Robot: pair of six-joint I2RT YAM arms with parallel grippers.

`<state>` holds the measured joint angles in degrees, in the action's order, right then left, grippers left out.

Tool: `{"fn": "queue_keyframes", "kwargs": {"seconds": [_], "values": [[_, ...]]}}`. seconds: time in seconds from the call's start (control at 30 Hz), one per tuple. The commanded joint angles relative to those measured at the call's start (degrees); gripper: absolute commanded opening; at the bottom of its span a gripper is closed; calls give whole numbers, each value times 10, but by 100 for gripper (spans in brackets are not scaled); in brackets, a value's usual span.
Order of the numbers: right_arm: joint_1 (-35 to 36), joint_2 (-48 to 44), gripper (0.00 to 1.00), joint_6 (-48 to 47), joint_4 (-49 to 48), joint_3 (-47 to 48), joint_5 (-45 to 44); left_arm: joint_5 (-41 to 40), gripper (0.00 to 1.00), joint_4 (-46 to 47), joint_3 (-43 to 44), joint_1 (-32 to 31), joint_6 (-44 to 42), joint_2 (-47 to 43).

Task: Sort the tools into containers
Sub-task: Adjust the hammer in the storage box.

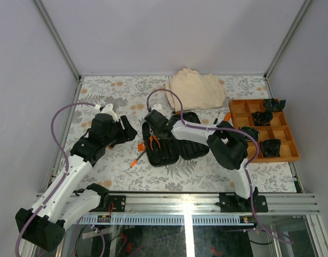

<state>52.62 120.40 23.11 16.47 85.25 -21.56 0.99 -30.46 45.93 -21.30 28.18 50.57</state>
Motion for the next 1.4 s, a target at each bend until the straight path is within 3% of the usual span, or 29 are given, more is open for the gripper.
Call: {"fn": "queue_keyframes", "kwargs": {"seconds": [0.0, 0.13, 0.37, 0.53, 0.73, 1.0, 1.2, 1.37], "values": [[10, 26, 0, 6, 138, -50, 52, -2, 61, 12, 2, 5, -6, 0], [7, -32, 6, -9, 137, 1, 53, -4, 61, 12, 2, 4, -6, 0], [-1, -137, 26, -12, 97, 9, 44, -4, 61, 12, 2, 5, -6, 0], [-19, -232, 36, -1, 70, -73, 9, -1, 62, 13, 2, 5, -6, 2], [-78, -342, 43, 11, 31, -216, 36, 6, 62, 15, 1, 5, -6, 9], [-123, -392, 50, 29, -5, -334, 62, -1, 62, 14, 1, 4, -5, 21], [-167, -432, 60, 37, -14, -386, 40, -6, 62, 10, 3, 4, -2, 39], [-217, -465, 62, 36, -28, -416, 72, 12, 61, 14, -2, 4, 25, 64]]}}
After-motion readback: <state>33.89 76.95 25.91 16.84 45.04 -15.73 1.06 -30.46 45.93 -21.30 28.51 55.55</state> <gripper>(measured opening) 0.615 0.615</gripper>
